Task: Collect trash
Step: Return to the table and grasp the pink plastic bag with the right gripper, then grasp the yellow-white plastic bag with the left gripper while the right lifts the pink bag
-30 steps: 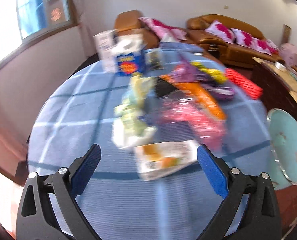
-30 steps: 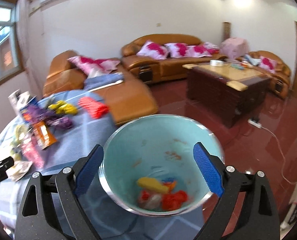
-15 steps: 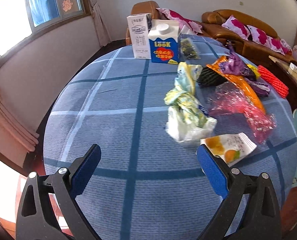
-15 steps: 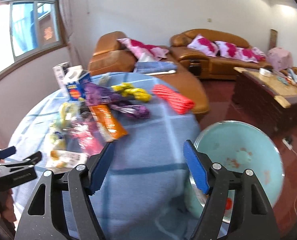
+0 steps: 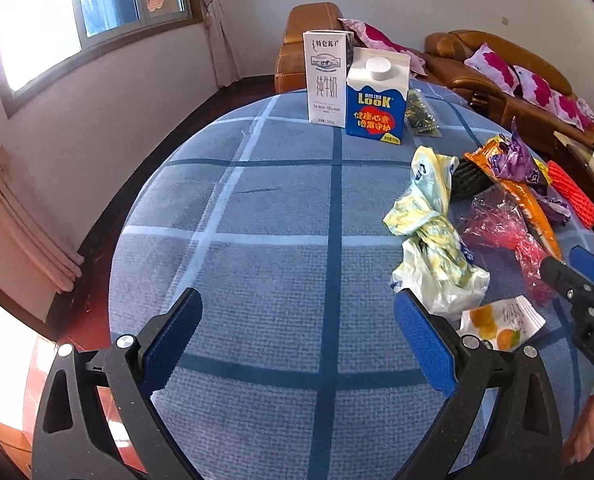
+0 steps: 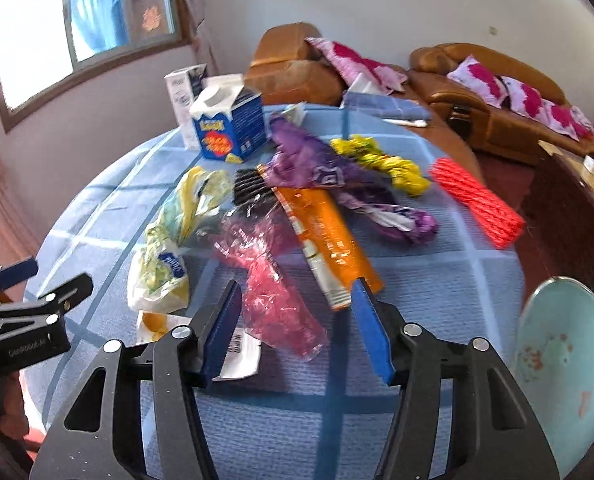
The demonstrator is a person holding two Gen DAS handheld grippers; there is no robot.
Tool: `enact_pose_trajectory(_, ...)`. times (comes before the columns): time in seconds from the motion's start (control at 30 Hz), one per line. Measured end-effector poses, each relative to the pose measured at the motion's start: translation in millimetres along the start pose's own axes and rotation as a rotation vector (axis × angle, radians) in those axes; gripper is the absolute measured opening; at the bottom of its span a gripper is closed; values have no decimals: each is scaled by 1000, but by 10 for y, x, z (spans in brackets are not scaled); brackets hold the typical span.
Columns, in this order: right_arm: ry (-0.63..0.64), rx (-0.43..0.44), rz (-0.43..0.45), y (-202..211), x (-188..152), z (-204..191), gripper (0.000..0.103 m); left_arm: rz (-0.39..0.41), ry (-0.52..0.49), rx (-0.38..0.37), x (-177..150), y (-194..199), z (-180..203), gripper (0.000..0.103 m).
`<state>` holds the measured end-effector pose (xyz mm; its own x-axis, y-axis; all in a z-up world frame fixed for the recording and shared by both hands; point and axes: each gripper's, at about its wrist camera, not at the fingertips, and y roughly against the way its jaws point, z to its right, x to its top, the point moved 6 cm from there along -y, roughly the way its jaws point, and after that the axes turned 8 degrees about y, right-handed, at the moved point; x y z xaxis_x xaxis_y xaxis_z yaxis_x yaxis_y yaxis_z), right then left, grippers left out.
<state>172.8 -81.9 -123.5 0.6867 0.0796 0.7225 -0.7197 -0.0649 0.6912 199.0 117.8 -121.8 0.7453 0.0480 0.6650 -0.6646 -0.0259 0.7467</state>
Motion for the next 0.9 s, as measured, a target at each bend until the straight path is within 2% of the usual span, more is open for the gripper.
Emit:
enact_pose_trajectory(0.17,4,22,25,68,60,-16,54,-8,9,-2,22,-43,-24,95)
enact_pose_trajectory(0.27,9,33,6,-25,70,-43,54,-8,8,3,21,-43,-43,95)
enact_pose_trajectory(0.33,19,45,-27,-133,47,-68,45,-7,11,6,40,-41,-61,95)
enact_pose_trajectory(0.37,20,49,-42,-176,37,-69,34,-5,13,8,49,-39,-70,95)
enact_pose_trajectory(0.53,43,72,-50,-202,26,-113,29,-7,12,6,85,-56,-59,95)
enact_pose_trajectory(0.67,23,86,20,60,84,-92,28,0,7,-5,143,-67,19,95)
enact_pose_trajectory(0.8,33,3,115,379,174,1,28,-1,9,-52,224,-72,201,95)
enact_pose_trajectory(0.9,35,-142,170,591,177,191,28,-6,-20,-81,256,-119,425,94)
